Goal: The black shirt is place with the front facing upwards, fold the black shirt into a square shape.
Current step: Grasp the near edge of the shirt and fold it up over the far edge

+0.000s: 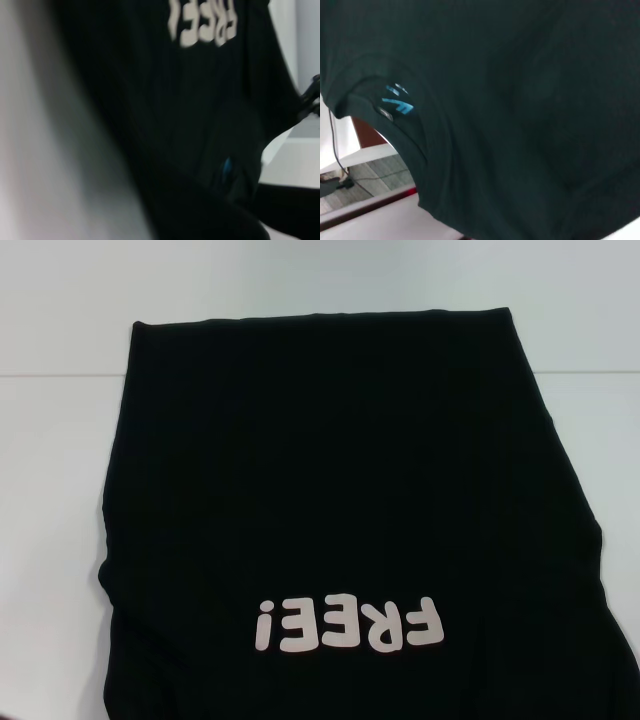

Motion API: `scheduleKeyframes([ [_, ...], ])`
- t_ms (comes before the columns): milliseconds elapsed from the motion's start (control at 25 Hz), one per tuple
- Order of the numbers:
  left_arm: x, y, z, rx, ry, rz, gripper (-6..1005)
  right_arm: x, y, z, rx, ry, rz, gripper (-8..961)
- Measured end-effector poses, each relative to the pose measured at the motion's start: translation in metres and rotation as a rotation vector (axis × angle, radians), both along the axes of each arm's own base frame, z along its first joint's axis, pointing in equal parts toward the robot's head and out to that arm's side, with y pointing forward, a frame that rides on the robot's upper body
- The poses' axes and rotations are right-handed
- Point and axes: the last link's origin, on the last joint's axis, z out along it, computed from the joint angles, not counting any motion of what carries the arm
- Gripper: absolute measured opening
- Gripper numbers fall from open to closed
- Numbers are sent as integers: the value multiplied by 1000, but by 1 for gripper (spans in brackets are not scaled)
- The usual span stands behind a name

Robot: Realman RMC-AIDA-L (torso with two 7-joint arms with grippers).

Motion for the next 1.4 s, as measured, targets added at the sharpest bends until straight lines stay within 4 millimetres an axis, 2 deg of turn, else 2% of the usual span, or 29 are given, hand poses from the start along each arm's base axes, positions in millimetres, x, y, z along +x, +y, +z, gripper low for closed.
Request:
scheduleKeyframes([
  [120, 5, 9, 1, 42, -24, -5, 14, -4, 4, -1, 47, 64, -3, 22],
  [320, 13, 44, 23, 286, -100, 61, 14, -5, 21, 14, 244, 228, -53, 21],
  [520, 10, 81, 50, 583, -157, 160, 14, 10, 45, 38, 551, 364, -139, 22],
  [680, 1, 101, 56, 800, -179, 241, 14, 23, 60, 47, 790, 446, -179, 22],
  [840, -8, 111, 47, 966, -191, 309, 13, 31, 73, 38, 981, 490, -191, 21],
  [1040, -10, 122, 27, 1065, -161, 326, 13, 33, 86, 9, 1160, 491, -158, 21],
  [1160, -7, 130, 22, 1106, -144, 322, 13, 31, 94, -4, 1244, 472, -129, 22],
  [1400, 0, 147, 27, 1183, -138, 298, 13, 26, 107, -4, 1350, 472, -88, 21],
])
